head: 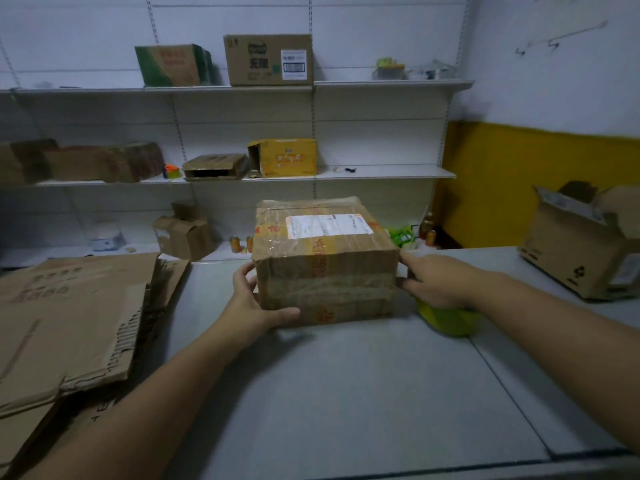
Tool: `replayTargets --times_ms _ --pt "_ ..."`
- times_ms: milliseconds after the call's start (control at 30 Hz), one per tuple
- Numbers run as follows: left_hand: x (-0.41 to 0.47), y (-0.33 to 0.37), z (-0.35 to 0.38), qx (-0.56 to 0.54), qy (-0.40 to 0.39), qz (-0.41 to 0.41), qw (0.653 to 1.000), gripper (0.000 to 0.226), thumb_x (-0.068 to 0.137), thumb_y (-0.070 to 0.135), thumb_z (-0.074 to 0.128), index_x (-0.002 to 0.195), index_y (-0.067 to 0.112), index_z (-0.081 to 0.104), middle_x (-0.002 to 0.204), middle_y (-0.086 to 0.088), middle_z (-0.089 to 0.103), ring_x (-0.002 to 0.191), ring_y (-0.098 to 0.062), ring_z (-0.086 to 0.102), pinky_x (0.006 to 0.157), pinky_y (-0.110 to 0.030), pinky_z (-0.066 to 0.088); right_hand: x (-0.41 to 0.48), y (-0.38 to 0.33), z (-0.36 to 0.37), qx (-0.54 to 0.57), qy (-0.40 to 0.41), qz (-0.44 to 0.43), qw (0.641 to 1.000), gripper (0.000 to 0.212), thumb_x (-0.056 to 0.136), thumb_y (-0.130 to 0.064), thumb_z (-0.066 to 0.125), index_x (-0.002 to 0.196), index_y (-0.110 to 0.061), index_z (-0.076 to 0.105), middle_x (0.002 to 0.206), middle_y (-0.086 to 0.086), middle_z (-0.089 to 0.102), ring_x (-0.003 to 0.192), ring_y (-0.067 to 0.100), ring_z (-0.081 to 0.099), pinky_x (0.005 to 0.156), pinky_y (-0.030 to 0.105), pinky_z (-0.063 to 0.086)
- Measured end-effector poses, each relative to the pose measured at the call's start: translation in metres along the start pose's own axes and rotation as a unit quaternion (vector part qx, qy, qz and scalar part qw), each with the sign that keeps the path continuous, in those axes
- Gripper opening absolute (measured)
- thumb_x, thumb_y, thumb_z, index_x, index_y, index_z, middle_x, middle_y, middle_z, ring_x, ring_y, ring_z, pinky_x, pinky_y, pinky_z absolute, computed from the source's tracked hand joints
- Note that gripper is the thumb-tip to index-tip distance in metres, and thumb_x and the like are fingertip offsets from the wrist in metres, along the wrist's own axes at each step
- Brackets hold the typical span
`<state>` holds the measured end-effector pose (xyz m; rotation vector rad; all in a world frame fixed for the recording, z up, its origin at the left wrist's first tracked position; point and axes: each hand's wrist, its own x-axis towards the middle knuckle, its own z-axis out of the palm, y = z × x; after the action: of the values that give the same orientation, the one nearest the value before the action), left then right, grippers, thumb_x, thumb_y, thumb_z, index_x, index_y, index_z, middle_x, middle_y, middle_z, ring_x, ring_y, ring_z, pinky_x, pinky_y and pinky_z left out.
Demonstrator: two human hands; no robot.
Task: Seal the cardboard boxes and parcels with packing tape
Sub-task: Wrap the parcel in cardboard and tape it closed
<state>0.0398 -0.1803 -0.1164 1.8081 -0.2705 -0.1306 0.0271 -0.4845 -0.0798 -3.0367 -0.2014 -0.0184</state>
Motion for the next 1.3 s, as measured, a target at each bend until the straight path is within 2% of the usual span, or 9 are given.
replayTargets --times_ms 100,267,400,567,667,833,1000,1200,1300 --pt "0.008 0.003 -0.001 0.051 0.011 0.05 0.997 0.069 0.078 0.023 0.073 0.133 0.033 0.034 0.123 0.012 0.051 0.115 -0.01 0.049 0.095 -0.027 0.041 -0.007 -0.004 -0.003 -0.003 0.002 -0.013 1.0 0.062 0.097 -0.044 0.046 0.149 -0.035 0.014 0.123 0.009 0.063 0.112 0.026 0.056 0.092 0.037 0.046" --pt "-0.003 0.003 -0.02 0.023 -0.012 0.034 0.999 0.037 0.082 0.018 0.066 0.106 0.04 0.049 0.107 0.015 0.058 0.099 -0.003 0.053 0.087 -0.024 0.044 -0.029 -0.016 -0.007 -0.014 -0.056 -0.034 0.998 0.047 0.097 -0.045 0.043 0.141 -0.035 0.027 0.088 0.0 0.063 0.075 0.015 0.054 0.071 0.034 0.047" --pt "-0.011 0.005 -0.037 0.013 -0.031 -0.001 0.999 0.039 0.081 0.015 0.066 0.115 0.028 0.053 0.116 0.004 0.061 0.111 -0.015 0.055 0.094 -0.036 0.046 -0.049 -0.031 -0.013 -0.039 -0.056 -0.069 0.995 0.05 0.092 -0.062 0.036 0.129 -0.029 0.038 0.098 0.001 0.063 0.084 0.016 0.057 0.077 0.037 0.05" --pt "-0.022 0.01 -0.041 0.008 -0.037 -0.006 0.999 0.058 0.066 0.025 0.07 0.12 0.024 0.052 0.119 0.001 0.061 0.112 -0.017 0.055 0.099 -0.039 0.044 -0.061 -0.054 -0.018 -0.091 -0.071 -0.037 0.993 0.054 0.083 -0.076 0.036 0.079 -0.024 0.049 0.079 0.001 0.057 0.067 0.012 0.053 0.055 0.027 0.039" --pt "-0.025 0.011 -0.044 0.0 -0.047 -0.014 0.999 0.056 0.061 0.024 0.073 0.113 0.029 0.053 0.12 0.001 0.061 0.114 -0.019 0.055 0.101 -0.042 0.043 -0.057 -0.057 -0.014 -0.069 -0.083 -0.009 0.994 0.06 0.082 -0.076 0.039 0.072 -0.019 0.053 0.071 0.001 0.056 0.062 0.012 0.052 0.053 0.025 0.036" --pt "-0.023 0.009 -0.048 0.025 -0.073 -0.03 0.997 0.054 0.059 0.026 0.075 0.11 0.025 0.056 0.118 -0.001 0.062 0.114 -0.021 0.054 0.103 -0.042 0.042 -0.053 -0.055 -0.006 -0.006 -0.102 0.017 0.995 0.06 0.076 -0.075 0.051 0.093 -0.019 0.063 0.082 0.0 0.065 0.074 0.013 0.06 0.062 0.026 0.047" --pt "-0.022 0.004 -0.058 0.052 -0.096 -0.053 0.993 0.097 0.034 0.058 0.087 0.12 0.026 0.054 0.123 0.001 0.059 0.117 -0.019 0.052 0.103 -0.039 0.042 -0.053 -0.056 -0.007 0.103 -0.12 -0.014 0.987 0.052 0.076 -0.06 0.068 0.114 -0.026 0.06 0.111 -0.007 0.065 0.097 0.01 0.061 0.089 0.032 0.053" --pt "-0.008 0.006 -0.061 0.029 -0.036 -0.077 0.996 0.037 0.074 0.014 0.072 0.103 0.029 0.055 0.112 0.001 0.059 0.119 -0.025 0.049 0.11 -0.047 0.034 -0.061 -0.052 -0.007 0.115 -0.133 -0.052 0.983 0.025 0.087 -0.042 0.064 0.105 -0.026 0.064 0.108 -0.005 0.063 0.099 0.012 0.059 0.091 0.038 0.052" --pt "-0.002 0.01 -0.055 0.007 -0.025 -0.091 0.996 0.036 0.083 -0.001 0.063 0.111 0.021 0.055 0.11 -0.001 0.059 0.119 -0.028 0.049 0.106 -0.046 0.039 -0.062 -0.058 0.0 0.13 -0.107 -0.055 0.984 0.031 0.088 -0.048 0.06 0.112 -0.028 0.06 0.108 -0.011 0.06 0.099 0.009 0.058 0.087 0.032 0.051"
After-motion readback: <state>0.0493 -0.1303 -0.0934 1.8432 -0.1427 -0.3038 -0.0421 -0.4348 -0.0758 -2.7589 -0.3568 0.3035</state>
